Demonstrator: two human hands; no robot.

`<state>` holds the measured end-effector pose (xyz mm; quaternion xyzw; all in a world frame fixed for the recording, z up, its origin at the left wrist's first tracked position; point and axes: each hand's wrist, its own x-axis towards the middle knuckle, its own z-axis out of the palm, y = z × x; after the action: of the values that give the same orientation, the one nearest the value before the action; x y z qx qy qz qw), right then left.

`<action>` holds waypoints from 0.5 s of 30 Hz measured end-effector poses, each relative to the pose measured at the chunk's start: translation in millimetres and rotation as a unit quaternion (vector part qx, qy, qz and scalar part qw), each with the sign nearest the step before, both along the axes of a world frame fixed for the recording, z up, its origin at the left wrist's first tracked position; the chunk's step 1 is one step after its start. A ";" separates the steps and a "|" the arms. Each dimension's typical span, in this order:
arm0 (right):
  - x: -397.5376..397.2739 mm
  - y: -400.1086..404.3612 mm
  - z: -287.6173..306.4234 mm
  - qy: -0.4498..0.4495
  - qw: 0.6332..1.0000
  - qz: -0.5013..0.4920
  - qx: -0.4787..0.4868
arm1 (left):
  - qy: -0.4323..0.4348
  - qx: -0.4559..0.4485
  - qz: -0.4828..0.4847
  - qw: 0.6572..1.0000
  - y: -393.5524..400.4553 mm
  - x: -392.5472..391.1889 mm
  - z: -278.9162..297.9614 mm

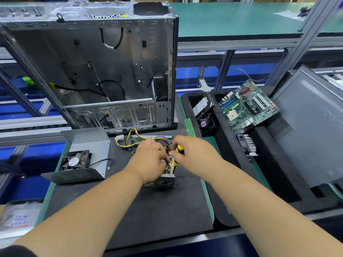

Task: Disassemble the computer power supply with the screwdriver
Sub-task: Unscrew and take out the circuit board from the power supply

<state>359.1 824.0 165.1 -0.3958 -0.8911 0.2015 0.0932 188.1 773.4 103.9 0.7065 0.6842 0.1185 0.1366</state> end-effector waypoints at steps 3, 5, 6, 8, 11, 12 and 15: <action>0.5 -1.0 1.3 0.024 1.000 0.001 -0.020 | -0.003 -0.007 0.000 1.000 -0.7 -0.4 0.9; 1.3 -1.2 2.1 0.022 0.999 0.007 -0.032 | -0.001 -0.009 0.000 1.000 -0.4 -1.1 0.2; 1.7 -1.3 1.6 0.014 0.999 0.012 -0.029 | -0.003 -0.008 0.001 1.000 -0.2 -1.0 -0.1; 3.0 -1.7 -0.1 0.000 1.000 0.014 -0.007 | -0.006 -0.008 0.004 1.000 -0.2 -0.4 -0.1; 4.8 -1.3 -0.9 0.001 1.000 0.008 0.006 | -0.006 -0.008 0.006 1.000 0.0 0.0 -0.9; 5.7 -0.9 -0.7 0.003 1.000 0.005 0.002 | -0.008 -0.004 0.007 1.000 -0.3 0.3 -1.3; 10.1 0.7 1.3 0.015 1.000 -0.004 -0.006 | -0.024 0.009 0.010 1.000 -2.2 0.0 -1.3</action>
<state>369.3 824.7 166.3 -0.3968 -0.8868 0.2127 0.1046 188.1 771.3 102.6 0.6977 0.6867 0.1434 0.1454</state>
